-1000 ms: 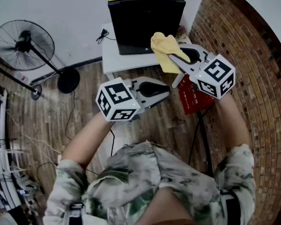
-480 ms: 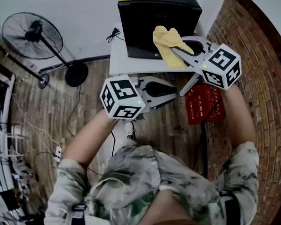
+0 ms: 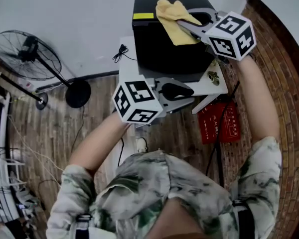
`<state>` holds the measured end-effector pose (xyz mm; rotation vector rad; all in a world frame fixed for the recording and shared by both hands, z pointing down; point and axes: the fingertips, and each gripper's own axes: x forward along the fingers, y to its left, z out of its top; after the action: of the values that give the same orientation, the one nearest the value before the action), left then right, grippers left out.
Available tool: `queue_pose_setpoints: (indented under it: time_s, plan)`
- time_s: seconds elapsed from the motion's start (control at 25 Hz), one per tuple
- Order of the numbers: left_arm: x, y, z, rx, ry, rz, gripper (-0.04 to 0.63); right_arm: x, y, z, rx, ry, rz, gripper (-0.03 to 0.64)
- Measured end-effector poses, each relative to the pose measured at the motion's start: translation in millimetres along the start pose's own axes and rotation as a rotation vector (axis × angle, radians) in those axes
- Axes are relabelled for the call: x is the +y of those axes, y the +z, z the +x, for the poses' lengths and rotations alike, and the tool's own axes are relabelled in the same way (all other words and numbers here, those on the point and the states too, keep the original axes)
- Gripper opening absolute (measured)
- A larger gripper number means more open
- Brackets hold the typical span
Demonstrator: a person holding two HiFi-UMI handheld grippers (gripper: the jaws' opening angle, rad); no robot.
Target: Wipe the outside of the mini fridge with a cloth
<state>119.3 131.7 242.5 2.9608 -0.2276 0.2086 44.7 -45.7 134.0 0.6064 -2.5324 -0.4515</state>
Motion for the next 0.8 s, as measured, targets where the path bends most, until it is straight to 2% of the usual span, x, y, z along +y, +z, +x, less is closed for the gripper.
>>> queue_pose_setpoints:
  time_s: [0.16,0.36,0.6,0.8]
  plan:
    - [36.9,8.2,-20.8,0.02,-0.042,0.032,0.055,-37.0,14.9,53.8,0.041,-0.02,-0.02,0.095]
    - [73.4,10.6,-32.9,0.02,-0.067,0.034,0.055,-51.1,18.7,112.2,0.083,-0.006,-0.043,0.095]
    - [100.4,21.2,-21.8,0.002,-0.069,0.033,0.055,-65.2,-6.6,150.9,0.177,0.03,-0.106,0.095]
    - [121.6,31.7,-3.0,-0.005,-0.074,0.032,0.055,-100.7,-46.8,142.7,0.247,0.007,-0.112,0.095]
